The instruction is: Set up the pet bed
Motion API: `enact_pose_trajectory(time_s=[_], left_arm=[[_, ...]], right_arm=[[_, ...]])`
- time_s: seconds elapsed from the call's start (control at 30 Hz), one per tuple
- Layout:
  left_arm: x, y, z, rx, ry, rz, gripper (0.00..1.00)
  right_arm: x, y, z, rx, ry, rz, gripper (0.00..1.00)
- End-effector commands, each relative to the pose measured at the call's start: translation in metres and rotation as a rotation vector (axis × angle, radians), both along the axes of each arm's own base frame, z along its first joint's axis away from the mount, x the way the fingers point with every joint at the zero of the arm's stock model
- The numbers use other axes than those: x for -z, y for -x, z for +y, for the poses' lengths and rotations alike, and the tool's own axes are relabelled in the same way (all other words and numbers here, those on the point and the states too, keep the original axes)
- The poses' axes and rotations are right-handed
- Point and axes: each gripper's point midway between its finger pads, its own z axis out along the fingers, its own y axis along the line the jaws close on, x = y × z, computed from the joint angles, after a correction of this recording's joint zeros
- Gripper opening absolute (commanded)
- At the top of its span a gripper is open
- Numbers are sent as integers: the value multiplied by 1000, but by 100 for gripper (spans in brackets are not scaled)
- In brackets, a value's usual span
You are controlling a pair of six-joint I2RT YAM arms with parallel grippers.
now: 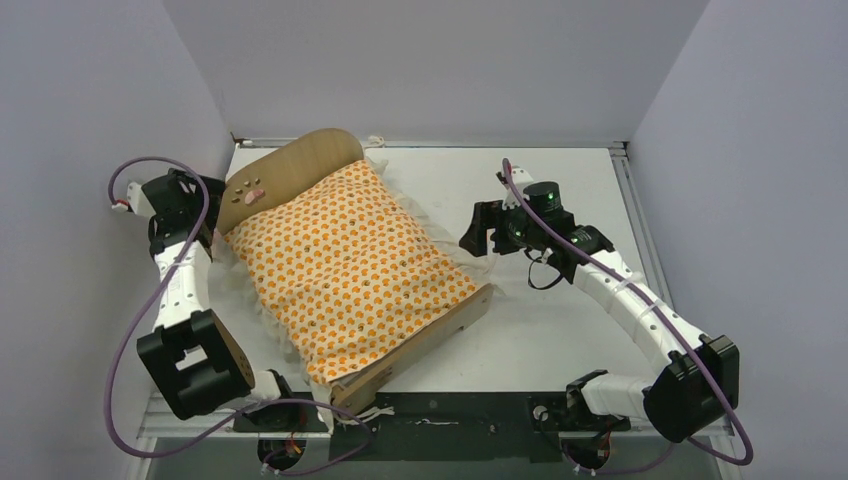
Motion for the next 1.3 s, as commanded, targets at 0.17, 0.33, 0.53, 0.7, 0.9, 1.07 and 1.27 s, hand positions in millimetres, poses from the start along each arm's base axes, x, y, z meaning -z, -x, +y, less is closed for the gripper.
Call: enact_pose_trajectory(time_s=[0.17, 0.33, 0.53, 0.7, 0.9, 1.07, 1.27], left_arm=[[-35, -87, -74, 297, 52, -228, 98], [-33, -139, -164, 487, 102, -252, 99], [-21, -186, -308, 821, 145, -233, 100], [-19, -205, -341, 930, 95, -175, 100], [-59, -185, -280, 831, -113, -67, 96], [-86, -125, -245, 798, -343, 41, 96], [-94, -40, -221, 784, -479, 108, 96]], right_arm=[[-14, 3, -2, -1, -12, -73, 83], [-17, 2, -9, 25, 7, -89, 83], [-17, 10, -13, -5, 42, -111, 83], [-30, 29, -6, -140, 62, -171, 84], [-52, 87, 34, -544, 69, -307, 82], [-23, 144, 57, -852, 215, -311, 81], [-7, 180, 60, -1064, 305, -301, 79]])
